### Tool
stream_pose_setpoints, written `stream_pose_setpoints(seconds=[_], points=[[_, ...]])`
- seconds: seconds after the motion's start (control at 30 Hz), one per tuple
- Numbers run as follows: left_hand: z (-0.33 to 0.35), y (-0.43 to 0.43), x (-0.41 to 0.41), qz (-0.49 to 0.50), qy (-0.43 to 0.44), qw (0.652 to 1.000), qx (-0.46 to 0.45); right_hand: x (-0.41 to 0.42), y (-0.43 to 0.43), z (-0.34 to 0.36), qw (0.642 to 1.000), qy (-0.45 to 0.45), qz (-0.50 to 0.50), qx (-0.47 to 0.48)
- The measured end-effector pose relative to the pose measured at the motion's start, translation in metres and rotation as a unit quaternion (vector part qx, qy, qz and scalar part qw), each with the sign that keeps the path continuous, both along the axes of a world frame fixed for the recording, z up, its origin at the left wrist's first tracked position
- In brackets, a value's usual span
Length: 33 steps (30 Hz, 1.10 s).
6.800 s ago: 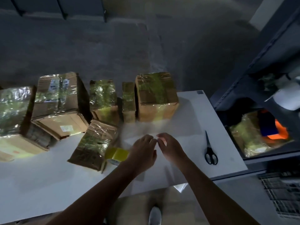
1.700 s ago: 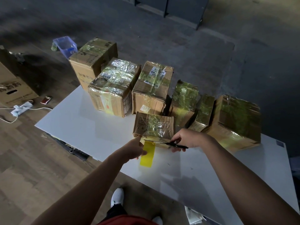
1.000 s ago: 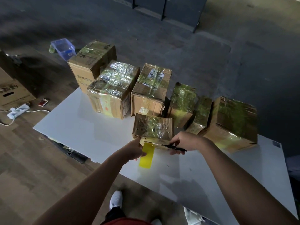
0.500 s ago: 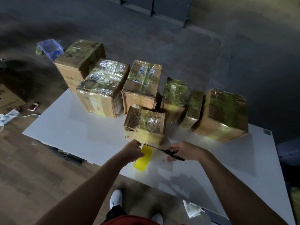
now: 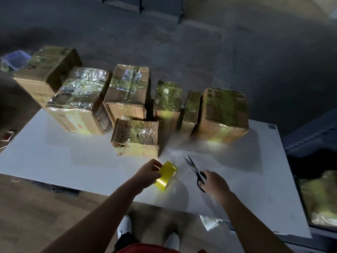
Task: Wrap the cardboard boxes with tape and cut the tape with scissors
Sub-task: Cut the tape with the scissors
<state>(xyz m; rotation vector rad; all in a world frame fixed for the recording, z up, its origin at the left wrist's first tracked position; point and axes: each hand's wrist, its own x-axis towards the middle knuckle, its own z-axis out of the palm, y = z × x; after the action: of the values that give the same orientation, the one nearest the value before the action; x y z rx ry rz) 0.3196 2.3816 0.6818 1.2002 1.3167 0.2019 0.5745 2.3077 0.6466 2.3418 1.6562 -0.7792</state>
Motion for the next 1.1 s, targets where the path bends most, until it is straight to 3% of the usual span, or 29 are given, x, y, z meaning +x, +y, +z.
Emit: stream_pose_setpoints(seconds=[0.2,0.43,0.6,0.83,0.97,1.03,1.1], points=[[0.000,-0.010,0.010,-0.015,-0.010,1.000,-0.001,-0.014,-0.010,-0.008,0.995,-0.083,0.048,0.022],[0.002,-0.010,0.015,0.095,-0.066,0.992,-0.043,-0.027,0.006,0.001,0.992,-0.080,0.052,0.079],[0.003,-0.011,0.022,0.158,-0.145,0.970,-0.117,-0.038,0.019,0.010,0.982,0.180,-0.046,0.040],[0.002,-0.019,0.046,0.160,-0.212,0.953,-0.148,-0.008,0.011,0.026,0.970,0.196,-0.111,0.091],[0.006,-0.028,0.077,0.151,-0.139,0.970,-0.132,0.019,0.002,0.032,0.967,0.160,-0.168,0.100],[0.008,-0.029,0.091,0.102,-0.005,0.994,-0.025,0.035,-0.005,0.032,0.971,0.097,-0.191,0.105],[0.014,-0.030,0.098,0.039,0.048,0.996,0.063,0.051,-0.013,0.030,0.961,0.072,-0.244,0.109]])
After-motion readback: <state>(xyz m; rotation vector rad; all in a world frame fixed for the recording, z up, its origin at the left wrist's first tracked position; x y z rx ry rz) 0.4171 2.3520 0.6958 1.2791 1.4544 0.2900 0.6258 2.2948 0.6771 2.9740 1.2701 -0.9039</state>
